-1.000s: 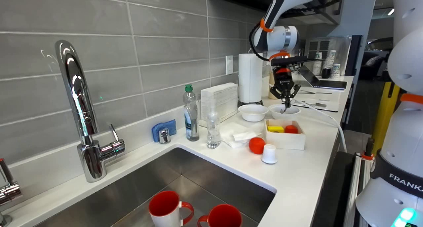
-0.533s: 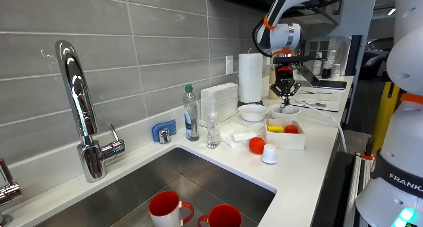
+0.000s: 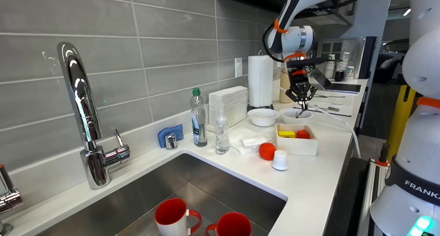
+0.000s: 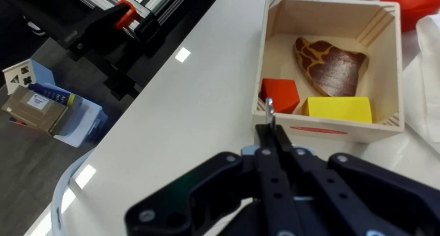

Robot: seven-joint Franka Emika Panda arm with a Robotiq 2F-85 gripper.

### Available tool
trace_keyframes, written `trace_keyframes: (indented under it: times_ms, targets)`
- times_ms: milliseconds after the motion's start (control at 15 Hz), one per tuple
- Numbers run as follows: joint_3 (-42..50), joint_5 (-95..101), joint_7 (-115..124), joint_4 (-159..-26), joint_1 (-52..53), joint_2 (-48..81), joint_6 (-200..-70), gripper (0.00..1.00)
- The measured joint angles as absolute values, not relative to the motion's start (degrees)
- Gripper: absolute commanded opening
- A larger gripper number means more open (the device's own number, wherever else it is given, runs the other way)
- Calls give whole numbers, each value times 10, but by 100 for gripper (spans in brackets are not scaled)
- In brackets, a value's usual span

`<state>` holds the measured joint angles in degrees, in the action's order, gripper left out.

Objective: Stir the coffee beans in the bowl with the metal spoon

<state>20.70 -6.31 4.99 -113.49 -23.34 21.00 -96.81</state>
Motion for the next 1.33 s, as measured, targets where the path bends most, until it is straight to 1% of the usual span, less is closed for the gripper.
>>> trace_keyframes:
  times_ms: [533,1067,1333]
  targets:
    - [176,-66,-10,-1135,-230,207,-956,1]
    - [168,-78,-19,-1144,-230,208,-1045,1]
    - [176,-59,-5,-1144,-230,212,-1046,1]
